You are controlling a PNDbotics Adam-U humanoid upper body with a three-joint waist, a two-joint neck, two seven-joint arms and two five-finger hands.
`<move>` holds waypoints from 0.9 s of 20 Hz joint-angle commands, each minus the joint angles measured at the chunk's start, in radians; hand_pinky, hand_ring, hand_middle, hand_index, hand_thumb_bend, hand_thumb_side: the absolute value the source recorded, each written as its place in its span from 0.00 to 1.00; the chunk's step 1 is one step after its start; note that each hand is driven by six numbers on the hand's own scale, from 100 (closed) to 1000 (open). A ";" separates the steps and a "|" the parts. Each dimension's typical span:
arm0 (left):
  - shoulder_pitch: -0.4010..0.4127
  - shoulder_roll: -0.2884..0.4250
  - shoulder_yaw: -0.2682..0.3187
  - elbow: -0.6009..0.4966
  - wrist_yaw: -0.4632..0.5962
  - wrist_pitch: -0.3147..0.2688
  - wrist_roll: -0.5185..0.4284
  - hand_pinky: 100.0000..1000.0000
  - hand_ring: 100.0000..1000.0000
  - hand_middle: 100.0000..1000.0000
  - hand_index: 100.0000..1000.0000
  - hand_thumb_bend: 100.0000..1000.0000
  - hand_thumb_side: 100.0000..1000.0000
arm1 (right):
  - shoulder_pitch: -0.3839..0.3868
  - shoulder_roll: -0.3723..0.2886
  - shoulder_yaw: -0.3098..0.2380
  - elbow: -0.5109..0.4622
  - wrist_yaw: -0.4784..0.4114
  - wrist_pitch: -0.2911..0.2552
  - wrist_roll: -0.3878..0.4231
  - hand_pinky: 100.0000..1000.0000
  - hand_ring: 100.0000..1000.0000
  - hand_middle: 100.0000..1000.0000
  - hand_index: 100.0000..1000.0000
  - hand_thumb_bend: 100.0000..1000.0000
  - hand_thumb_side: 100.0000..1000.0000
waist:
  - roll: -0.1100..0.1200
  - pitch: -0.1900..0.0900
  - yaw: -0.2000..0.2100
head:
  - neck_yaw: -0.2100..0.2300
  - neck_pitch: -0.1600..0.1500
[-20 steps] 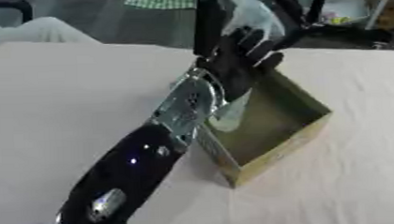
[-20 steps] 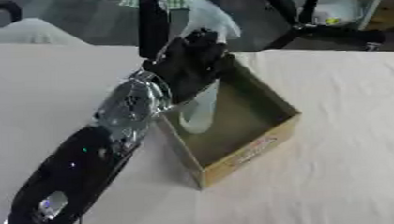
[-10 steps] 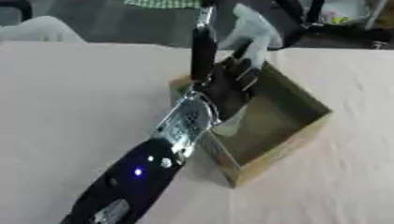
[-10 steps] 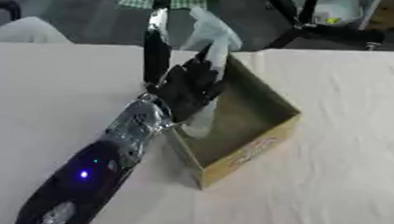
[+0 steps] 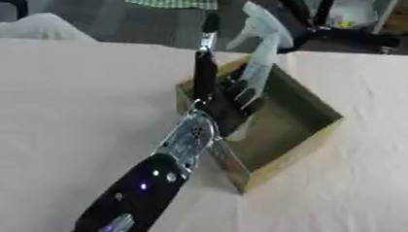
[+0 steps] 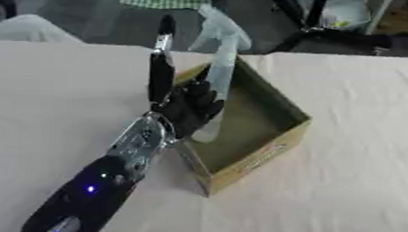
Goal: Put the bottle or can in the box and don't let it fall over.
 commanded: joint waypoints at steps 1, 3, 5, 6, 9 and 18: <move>-0.004 -0.001 -0.001 -0.010 -0.016 -0.011 0.002 0.00 0.00 0.00 0.87 0.86 0.50 | 0.005 -0.013 -0.016 -0.023 0.009 -0.012 -0.001 0.87 1.00 1.00 1.00 0.00 0.63 | 0.000 -0.020 0.004 | -0.010 -0.004; 0.007 0.006 0.002 -0.019 -0.026 -0.015 0.000 0.00 0.00 0.00 0.87 0.86 0.50 | 0.010 -0.014 -0.017 -0.023 0.013 -0.014 -0.002 0.87 1.00 1.00 1.00 0.00 0.63 | 0.003 -0.023 0.011 | -0.019 -0.001; 0.023 0.017 0.005 -0.040 -0.040 -0.017 -0.002 0.00 0.00 0.00 0.87 0.86 0.50 | 0.017 -0.015 -0.021 -0.023 0.020 -0.015 -0.005 0.87 1.00 1.00 1.00 0.00 0.63 | 0.008 -0.027 0.021 | -0.032 0.006; 0.031 0.022 0.006 -0.053 -0.045 -0.015 -0.002 0.00 0.00 0.00 0.86 0.86 0.50 | 0.020 -0.016 -0.023 -0.023 0.023 -0.015 -0.006 0.87 1.00 1.00 1.00 0.00 0.63 | 0.010 -0.030 0.026 | -0.038 0.009; 0.053 0.038 0.015 -0.106 -0.069 -0.017 0.002 0.00 0.00 0.00 0.86 0.86 0.50 | 0.028 -0.019 -0.028 -0.023 0.029 -0.014 -0.013 0.87 1.00 1.00 1.00 0.00 0.63 | 0.016 -0.039 0.041 | -0.064 0.019; 0.111 0.079 0.060 -0.217 -0.107 -0.033 0.021 0.00 0.00 0.00 0.86 0.86 0.50 | 0.048 -0.022 -0.035 -0.023 0.040 -0.016 -0.025 0.87 1.00 1.00 1.00 0.00 0.63 | 0.018 -0.058 0.079 | -0.112 0.038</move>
